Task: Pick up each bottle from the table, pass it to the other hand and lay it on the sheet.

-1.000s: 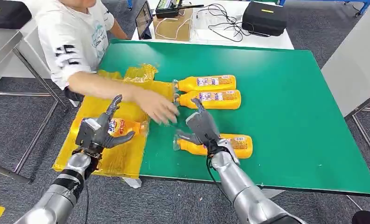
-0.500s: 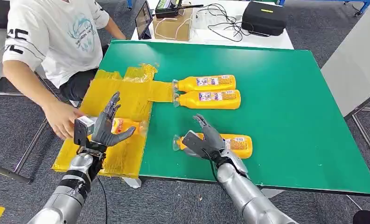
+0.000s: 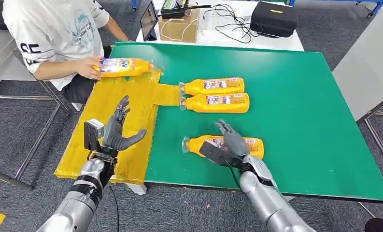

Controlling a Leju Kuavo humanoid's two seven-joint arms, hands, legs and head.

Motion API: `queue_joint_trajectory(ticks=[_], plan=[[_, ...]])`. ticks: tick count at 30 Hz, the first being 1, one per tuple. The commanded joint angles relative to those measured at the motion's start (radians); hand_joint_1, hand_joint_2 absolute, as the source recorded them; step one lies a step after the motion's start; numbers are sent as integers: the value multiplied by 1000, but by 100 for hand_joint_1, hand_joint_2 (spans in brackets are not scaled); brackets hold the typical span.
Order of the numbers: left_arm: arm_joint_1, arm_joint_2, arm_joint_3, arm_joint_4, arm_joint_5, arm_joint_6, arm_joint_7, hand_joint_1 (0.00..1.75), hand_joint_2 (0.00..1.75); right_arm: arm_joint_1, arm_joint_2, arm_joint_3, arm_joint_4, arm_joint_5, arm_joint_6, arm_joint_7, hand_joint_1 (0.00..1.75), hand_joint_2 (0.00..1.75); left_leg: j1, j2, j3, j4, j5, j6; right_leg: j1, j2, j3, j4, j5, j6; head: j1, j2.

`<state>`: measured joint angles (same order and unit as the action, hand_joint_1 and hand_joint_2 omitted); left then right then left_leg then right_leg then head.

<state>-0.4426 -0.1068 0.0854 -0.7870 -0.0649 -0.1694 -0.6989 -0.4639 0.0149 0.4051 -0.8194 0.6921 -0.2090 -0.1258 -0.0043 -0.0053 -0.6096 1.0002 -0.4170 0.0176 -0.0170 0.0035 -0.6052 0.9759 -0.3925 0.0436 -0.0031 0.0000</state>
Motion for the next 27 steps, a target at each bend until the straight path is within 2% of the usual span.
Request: queue_joint_trajectory(ticks=[1,12,18,27], plan=[[-40,-32,22,32,-7,-20,1,0,175,-101,-63,17,137,78,65,51,0,175,2,-2,4,2,-3,-2,2,-3,6,0,-3,-2,0,0],[-52,-22,14,60,-22,-49,1,0,175,-172,-93,101,239,135,170,79,0,175,1,-1,2,0,0,-1,1,-1,3,0,-1,-1,0,0],[-50,-20,14,56,-24,-48,1,0,175,-175,-100,101,238,133,173,79,0,175,1,-1,2,0,-1,-1,1,-2,3,0,-1,-1,0,0],[-37,-9,21,54,-22,-69,1,0,175,-157,-174,150,165,161,216,105,0,175,1,-4,3,0,0,0,1,-3,4,-1,-1,-1,0,0]])
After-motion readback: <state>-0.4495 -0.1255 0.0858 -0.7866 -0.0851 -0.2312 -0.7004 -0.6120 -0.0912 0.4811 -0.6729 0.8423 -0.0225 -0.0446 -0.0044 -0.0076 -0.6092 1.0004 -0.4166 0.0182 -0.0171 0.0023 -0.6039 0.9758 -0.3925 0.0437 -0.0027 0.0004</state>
